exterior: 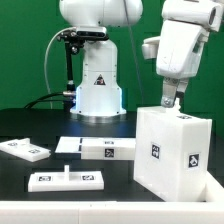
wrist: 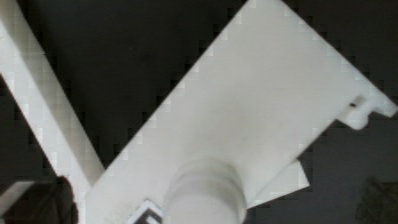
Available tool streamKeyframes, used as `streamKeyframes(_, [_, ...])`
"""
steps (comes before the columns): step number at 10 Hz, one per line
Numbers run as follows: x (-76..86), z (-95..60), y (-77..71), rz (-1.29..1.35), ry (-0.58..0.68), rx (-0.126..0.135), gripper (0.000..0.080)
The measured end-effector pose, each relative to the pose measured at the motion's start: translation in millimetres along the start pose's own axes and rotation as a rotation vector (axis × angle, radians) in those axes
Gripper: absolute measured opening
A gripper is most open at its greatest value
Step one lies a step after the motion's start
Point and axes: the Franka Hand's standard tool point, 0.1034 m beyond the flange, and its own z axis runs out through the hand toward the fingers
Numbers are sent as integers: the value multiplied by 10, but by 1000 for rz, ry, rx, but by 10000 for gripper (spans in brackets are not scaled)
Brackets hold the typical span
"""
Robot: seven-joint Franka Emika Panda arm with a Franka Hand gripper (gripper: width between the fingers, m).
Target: Assemble cabinet
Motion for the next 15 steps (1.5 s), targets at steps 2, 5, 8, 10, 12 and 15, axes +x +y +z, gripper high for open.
streamKeyframes(2, [1, 0, 0, 0, 0, 0, 797])
streamKeyframes(5, [-4, -12, -8, 15, -3, 6, 797])
streamKeyframes(8, [-59, -152, -52, 159, -38, 89, 797])
streamKeyframes(10, [-57, -222, -18, 210, -57, 119, 797])
streamKeyframes(12, [-58, -217, -14, 211, -58, 116, 797])
streamKeyframes(15, [-73, -207, -57, 278, -54, 107, 797])
